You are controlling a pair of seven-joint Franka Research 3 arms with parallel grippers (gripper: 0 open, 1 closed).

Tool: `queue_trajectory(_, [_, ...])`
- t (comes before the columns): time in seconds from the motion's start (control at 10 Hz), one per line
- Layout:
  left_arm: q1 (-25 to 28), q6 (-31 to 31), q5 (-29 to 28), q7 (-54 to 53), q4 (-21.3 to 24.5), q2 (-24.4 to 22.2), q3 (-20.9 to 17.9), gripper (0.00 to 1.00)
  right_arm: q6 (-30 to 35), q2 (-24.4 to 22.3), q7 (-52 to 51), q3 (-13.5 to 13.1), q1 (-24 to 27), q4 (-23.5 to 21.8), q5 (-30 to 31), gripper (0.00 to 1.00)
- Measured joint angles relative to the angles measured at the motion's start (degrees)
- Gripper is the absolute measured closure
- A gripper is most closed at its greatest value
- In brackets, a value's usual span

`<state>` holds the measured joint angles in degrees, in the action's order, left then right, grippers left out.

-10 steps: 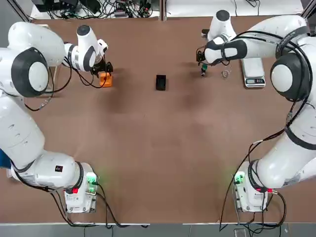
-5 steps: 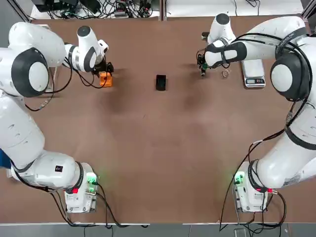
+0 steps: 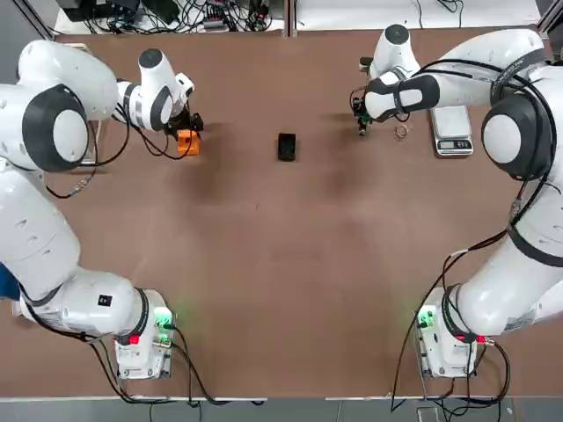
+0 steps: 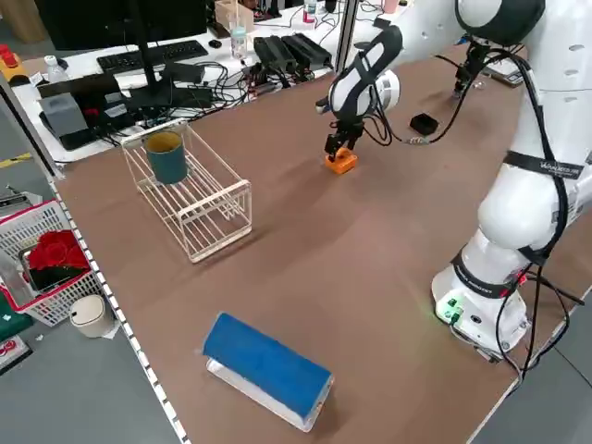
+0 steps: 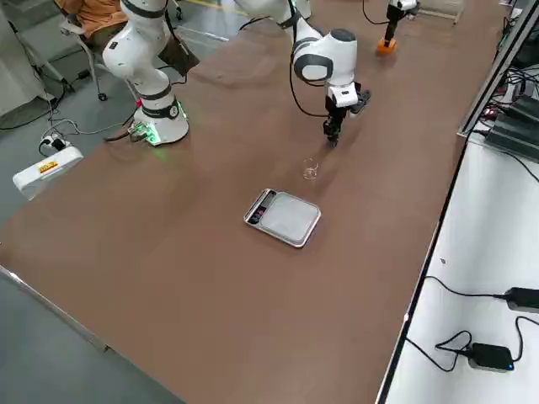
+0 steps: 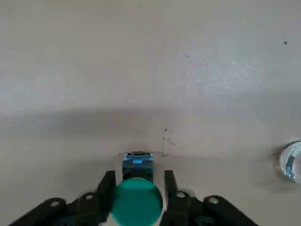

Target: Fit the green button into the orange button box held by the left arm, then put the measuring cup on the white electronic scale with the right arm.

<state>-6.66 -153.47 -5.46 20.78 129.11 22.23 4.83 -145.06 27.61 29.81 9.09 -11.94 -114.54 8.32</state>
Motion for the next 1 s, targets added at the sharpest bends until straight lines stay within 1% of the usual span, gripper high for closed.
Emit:
queue_trajectory(0.2, [-0.02, -0.02, 0.0, -0.04, 0.01, 0.62, 0.0, 0.0, -0.01, 0.0, 0.19, 0.03, 0.0, 0.01, 0.0, 0.59])
queue_trajectory(0.3, [-0.07, -0.03, -0.03, -0.06, 0.02, 0.88, 0.01, 0.0, 0.0, 0.0, 0.36, 0.05, 0.0, 0.0, 0.0, 0.61])
queue_trajectory(0.4, [-0.11, -0.04, -0.05, -0.08, 0.02, 1.26, 0.01, 0.01, 0.0, 0.0, 0.4, 0.16, -0.01, 0.04, 0.0, 0.63])
queue_trajectory(0.6, [-0.15, -0.09, -0.06, -0.14, 0.02, 2.02, 0.02, 0.04, 0.19, 0.0, 0.54, 0.49, -0.01, 0.49, 0.0, 0.63])
queue_trajectory(0.7, [-0.15, -0.14, -0.06, -0.15, 0.01, 2.32, 0.03, 0.06, 1.6, 0.0, 0.56, 0.67, -0.01, 1.31, 0.0, 0.63])
queue_trajectory(0.8, [-0.15, -0.27, -0.06, -0.15, -0.01, 2.48, 0.03, 0.08, 4.85, -0.03, 1.28, 1.4, -0.01, 3.06, 0.01, 0.63])
queue_trajectory(0.9, [-0.11, -0.35, -0.06, -0.17, -0.09, 2.51, 0.03, 0.13, 9.22, -0.11, 2.84, 2.84, -0.03, 5.93, 0.01, 0.63])
queue_trajectory(1.0, [-0.04, -0.37, -0.06, -0.17, -0.35, 2.51, 0.02, 0.14, 14.45, -0.25, 5.02, 4.77, -0.07, 9.95, 0.02, 0.63])
